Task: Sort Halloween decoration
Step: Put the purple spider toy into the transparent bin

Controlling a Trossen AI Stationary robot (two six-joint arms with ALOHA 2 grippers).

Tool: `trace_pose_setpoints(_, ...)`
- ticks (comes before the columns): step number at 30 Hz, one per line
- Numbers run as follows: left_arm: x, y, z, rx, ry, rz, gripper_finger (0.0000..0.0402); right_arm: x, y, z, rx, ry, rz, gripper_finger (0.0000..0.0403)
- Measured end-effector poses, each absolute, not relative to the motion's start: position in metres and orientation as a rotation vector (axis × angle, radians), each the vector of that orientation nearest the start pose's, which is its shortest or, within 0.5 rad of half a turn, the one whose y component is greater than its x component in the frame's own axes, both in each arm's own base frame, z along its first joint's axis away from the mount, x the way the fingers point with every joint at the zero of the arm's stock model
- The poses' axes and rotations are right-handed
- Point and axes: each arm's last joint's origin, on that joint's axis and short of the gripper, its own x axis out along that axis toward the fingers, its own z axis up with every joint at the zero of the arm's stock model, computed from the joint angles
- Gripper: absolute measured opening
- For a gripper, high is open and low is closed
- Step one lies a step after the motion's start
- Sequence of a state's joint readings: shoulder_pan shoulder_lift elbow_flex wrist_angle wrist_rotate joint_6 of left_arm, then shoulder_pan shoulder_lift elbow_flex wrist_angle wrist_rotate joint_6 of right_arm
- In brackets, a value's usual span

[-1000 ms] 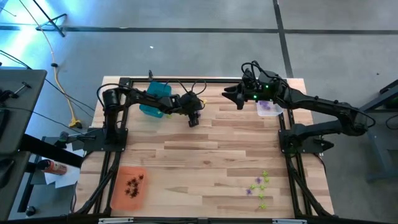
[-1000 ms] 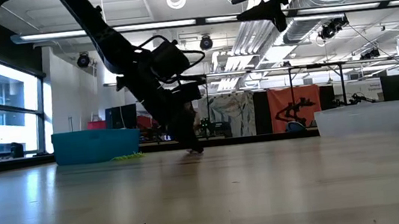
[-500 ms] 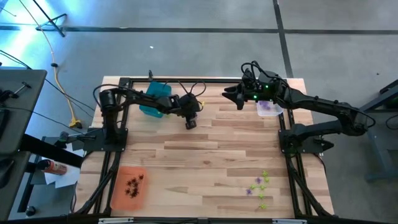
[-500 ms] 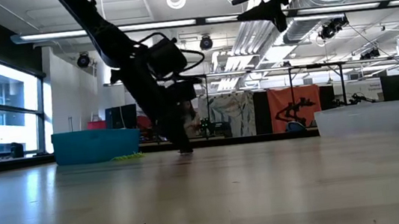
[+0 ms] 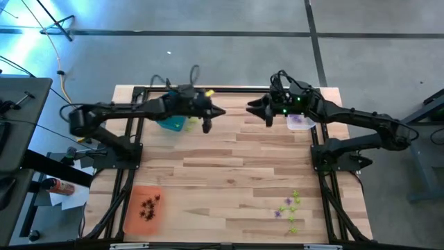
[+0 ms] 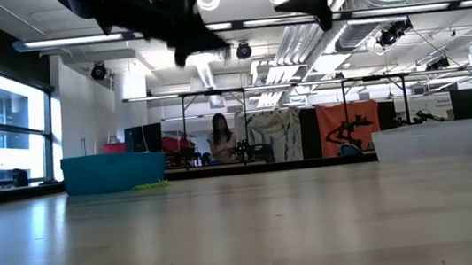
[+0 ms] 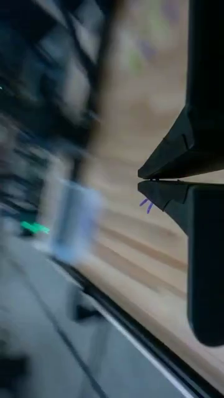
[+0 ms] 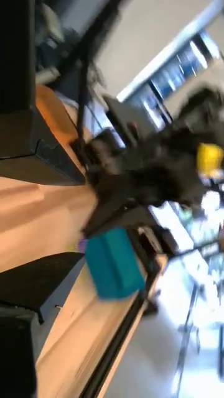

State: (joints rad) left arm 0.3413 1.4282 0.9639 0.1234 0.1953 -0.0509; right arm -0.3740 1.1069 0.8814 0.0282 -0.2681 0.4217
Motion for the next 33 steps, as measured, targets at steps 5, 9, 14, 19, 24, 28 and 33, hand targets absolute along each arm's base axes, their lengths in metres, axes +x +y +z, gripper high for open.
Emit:
trace_pose_setpoints(5, 0.290, 0.084, 0.317, -0.226, 0.008, -0.037, 0.0000, 0.246, -0.061, 0.331, 0.354, 0.098, -0.014, 0.0181)
trace_pose_setpoints(9, 0.292, 0.074, 0.327, -0.289, -0.082, -0.153, 0.0000, 0.263, -0.046, 0.336, 0.285, 0.063, 0.032, 0.0181)
trace_pose_setpoints(14, 0.296, 0.066, 0.324, -0.304, -0.063, -0.190, 0.0000, 0.286, -0.037, 0.340, 0.149, 0.136, 0.053, 0.0181)
trace_pose_setpoints(19, 0.296, 0.065, 0.326, -0.320, -0.076, -0.194, 0.0000, 0.293, -0.038, 0.346, 0.076, 0.200, -0.009, 0.0181)
trace_pose_setpoints(24, 0.296, 0.064, 0.326, -0.315, -0.081, -0.196, 0.0000, 0.296, -0.039, 0.349, 0.059, 0.199, -0.009, 0.0180)
trace_pose_setpoints(28, 0.296, 0.064, 0.326, -0.307, -0.082, -0.189, 0.0000, 0.296, -0.038, 0.350, 0.053, 0.193, -0.005, 0.0162)
trace_pose_setpoints(33, 0.300, 0.066, 0.322, -0.308, -0.071, -0.174, 0.0000, 0.296, -0.038, 0.350, 0.057, 0.190, -0.019, 0.0126)
